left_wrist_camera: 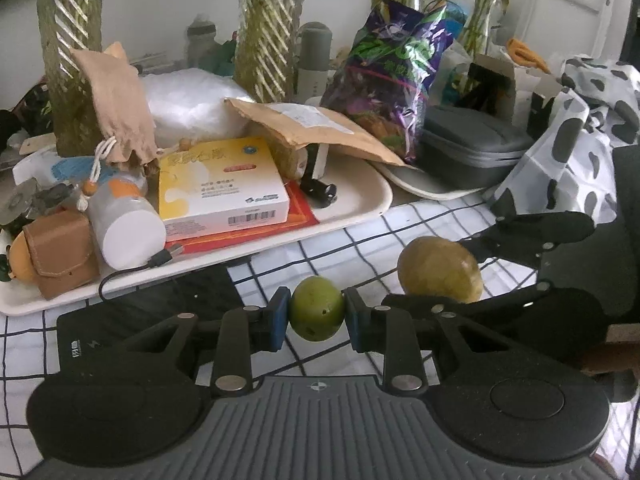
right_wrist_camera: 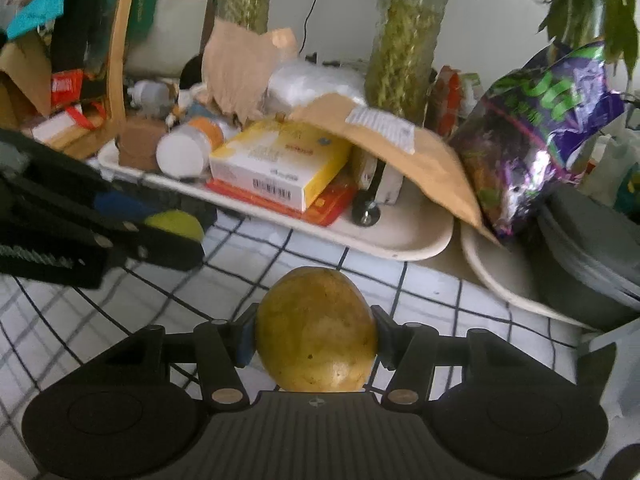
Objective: Organize fruits
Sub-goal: 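Grasp the small green lime with the left gripper while the right grasps the yellow guava, then carry the lime and guava to the rose plate and release both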
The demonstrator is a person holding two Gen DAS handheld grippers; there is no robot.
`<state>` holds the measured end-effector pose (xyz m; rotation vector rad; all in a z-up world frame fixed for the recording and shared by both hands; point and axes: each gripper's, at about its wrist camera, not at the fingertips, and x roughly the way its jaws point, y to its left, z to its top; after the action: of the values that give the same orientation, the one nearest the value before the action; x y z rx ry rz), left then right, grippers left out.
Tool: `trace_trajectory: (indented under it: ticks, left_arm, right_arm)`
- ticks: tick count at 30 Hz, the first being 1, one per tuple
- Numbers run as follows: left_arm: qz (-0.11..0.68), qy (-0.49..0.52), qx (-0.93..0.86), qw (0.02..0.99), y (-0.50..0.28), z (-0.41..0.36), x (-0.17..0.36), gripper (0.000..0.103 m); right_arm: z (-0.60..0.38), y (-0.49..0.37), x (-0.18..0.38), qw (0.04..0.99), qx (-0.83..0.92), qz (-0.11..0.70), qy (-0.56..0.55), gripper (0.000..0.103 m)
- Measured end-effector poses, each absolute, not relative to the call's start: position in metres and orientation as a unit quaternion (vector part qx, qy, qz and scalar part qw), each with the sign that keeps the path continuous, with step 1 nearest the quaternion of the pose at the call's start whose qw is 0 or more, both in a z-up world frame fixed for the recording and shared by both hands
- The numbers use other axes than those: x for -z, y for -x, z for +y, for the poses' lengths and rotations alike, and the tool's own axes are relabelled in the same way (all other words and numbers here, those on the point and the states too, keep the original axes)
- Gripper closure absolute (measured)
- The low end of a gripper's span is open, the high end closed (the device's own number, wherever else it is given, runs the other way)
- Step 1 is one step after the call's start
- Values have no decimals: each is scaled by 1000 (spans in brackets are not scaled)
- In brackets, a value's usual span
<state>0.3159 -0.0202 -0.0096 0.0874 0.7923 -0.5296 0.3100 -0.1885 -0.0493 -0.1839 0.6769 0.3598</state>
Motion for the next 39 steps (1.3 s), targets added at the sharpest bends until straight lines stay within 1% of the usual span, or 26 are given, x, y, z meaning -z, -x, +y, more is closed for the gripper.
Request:
trace_trajectory:
  ticks: [11, 26, 35, 39]
  left_arm:
    - [374, -45, 257, 890, -286, -22, -7, 75]
    - [365, -49, 254, 894, -227, -10, -27, 75]
    - [378, -39, 250, 891, -187, 6, -37, 75]
    - [391, -43, 245, 886, -169, 10, -33, 75]
  right_arm:
    - [-201, -268, 17, 929, -175, 318, 75, 45]
    - [-221, -198, -4, 933, -168, 316, 48, 45]
    - [-219, -151, -13, 932, -177, 315, 43, 45]
    - [-219, -129, -15, 930, -181, 317, 42, 45]
